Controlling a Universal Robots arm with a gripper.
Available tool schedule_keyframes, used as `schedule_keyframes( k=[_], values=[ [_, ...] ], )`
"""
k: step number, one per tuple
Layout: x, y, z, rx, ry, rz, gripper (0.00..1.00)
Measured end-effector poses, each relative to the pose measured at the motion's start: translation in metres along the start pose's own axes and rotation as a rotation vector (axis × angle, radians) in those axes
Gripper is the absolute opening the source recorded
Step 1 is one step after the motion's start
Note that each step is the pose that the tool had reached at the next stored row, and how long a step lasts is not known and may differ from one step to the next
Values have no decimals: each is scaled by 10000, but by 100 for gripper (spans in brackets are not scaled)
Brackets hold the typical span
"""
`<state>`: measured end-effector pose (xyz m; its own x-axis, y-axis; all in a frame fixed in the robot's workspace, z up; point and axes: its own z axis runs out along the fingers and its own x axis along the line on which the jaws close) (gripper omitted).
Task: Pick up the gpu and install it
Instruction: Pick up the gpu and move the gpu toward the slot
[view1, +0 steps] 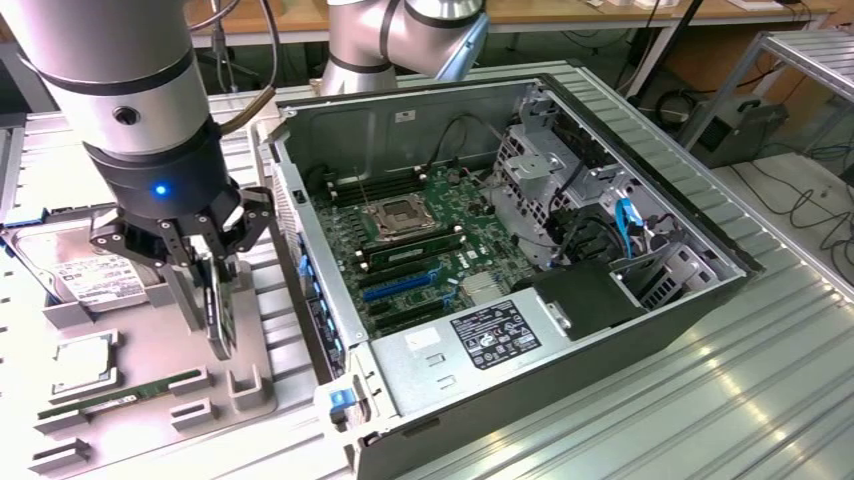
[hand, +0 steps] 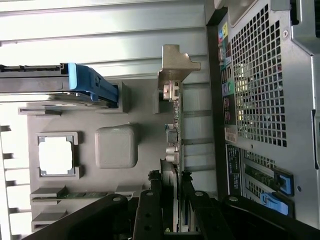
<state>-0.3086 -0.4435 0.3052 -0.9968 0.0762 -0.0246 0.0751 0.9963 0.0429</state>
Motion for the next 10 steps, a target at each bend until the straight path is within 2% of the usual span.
schedule_keyframes(
  k=[10],
  values=[
    [-2,3,-76,-2,-2,0,26]
  ],
)
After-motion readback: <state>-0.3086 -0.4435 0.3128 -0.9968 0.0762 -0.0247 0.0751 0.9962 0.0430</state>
